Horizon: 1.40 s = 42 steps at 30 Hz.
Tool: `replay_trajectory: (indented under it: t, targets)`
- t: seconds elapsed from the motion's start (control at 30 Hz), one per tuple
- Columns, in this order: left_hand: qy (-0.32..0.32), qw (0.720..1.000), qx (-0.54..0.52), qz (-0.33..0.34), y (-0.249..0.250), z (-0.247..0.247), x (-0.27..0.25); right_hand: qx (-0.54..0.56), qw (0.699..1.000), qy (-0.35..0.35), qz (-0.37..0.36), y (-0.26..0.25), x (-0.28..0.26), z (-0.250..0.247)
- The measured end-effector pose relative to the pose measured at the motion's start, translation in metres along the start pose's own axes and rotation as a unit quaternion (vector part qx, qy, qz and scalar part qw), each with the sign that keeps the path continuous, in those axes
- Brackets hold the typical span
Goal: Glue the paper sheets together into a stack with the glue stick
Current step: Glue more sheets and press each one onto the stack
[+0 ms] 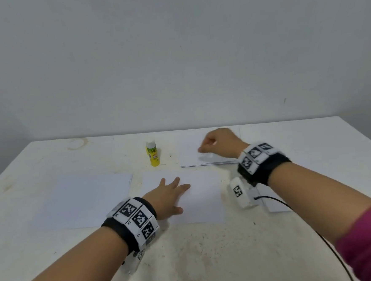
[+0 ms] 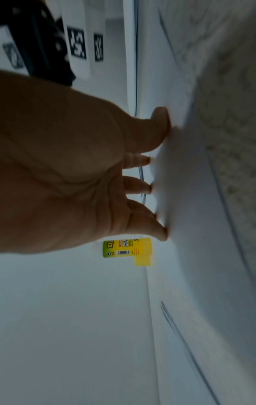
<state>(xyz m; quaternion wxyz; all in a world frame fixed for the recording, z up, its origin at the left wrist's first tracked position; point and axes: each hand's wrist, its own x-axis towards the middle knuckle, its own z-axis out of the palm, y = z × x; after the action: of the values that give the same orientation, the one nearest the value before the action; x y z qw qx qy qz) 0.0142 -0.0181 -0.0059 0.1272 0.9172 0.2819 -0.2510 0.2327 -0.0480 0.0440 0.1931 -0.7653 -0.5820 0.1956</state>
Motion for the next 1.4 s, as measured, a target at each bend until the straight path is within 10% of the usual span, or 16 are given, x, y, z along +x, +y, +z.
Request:
replay_trajectory:
  t: [0.4, 0.77, 1.0, 1.4]
  targets:
    - [-0.038, 0.999, 0.03, -0.007, -0.007, 0.009, 0.015, 0.008, 0.996, -0.075, -0.047, -0.081, 0.084, 0.08]
    - [-0.029, 0.997, 0.066, -0.011, 0.0, 0.009, 0.006, 0.122, 0.978, -0.169, -0.022, -0.038, 0.028, 0.017]
    - [0.017, 0.996, 0.075, -0.035, 0.028, -0.001, 0.004, 0.146, 0.986, 0.044, 0.066, 0.019, -0.019, -0.014]
    - [0.045, 0.996, 0.073, -0.03, 0.046, 0.002, -0.006, 0.026, 1.0, 0.014, -0.004, 0.013, -0.026, 0.024]
